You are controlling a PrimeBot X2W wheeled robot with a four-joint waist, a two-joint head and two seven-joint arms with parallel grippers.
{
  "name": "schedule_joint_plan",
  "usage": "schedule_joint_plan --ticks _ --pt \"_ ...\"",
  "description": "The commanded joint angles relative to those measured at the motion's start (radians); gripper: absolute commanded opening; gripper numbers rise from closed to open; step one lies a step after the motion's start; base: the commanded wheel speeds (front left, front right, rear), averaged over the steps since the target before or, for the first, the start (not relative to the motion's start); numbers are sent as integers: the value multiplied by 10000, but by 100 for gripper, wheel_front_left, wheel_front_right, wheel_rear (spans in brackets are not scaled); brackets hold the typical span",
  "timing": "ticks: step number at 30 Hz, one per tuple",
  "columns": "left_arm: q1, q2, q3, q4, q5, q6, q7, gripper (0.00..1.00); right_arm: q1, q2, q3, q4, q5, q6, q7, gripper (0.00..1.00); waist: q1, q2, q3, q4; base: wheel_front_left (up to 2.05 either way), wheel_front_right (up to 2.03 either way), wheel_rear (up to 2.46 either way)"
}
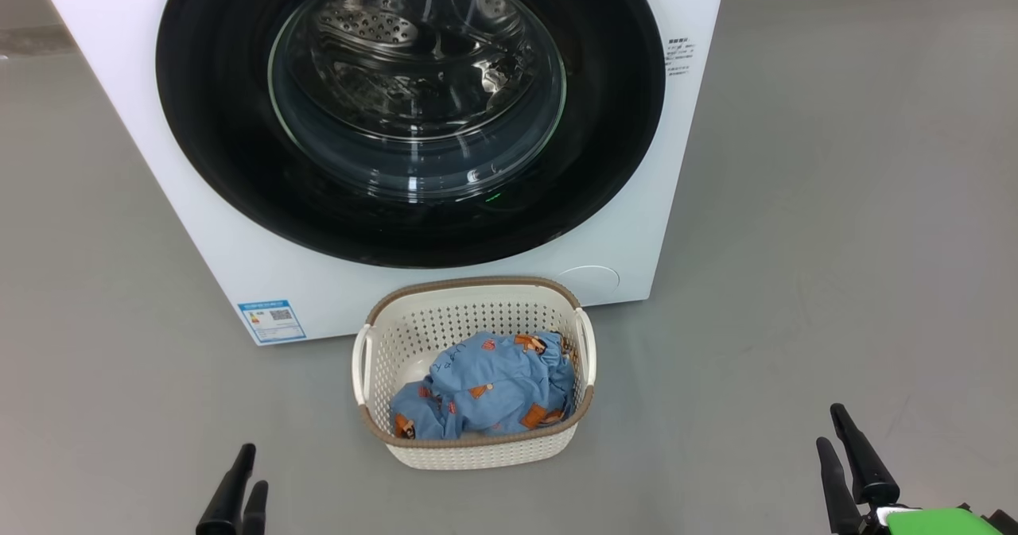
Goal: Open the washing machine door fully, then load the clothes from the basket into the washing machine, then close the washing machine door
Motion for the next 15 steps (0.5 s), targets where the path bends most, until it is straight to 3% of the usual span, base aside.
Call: schedule_joint_plan --ticks 1,4,8,15 --pt "-312 125 -27 -261 39 -3 -105 100 -235 -62 8 -329 -54 1 -92 100 8 0 -3 -1 0 0 0" --pt "-334 132 -93 -304 64 -4 -194 100 -219 -66 19 -424 -103 1 -179 100 23 0 -22 -2 0 0 0" --pt "-354 141 -172 -363 99 -6 -311 100 -190 -71 41 -552 -179 2 -298 100 2 0 -1 -10 0 0 0" --pt "-408 160 -331 -479 199 -8 -546 100 -164 -80 73 -819 -370 3 -535 100 1 0 4 -32 0 0 0"
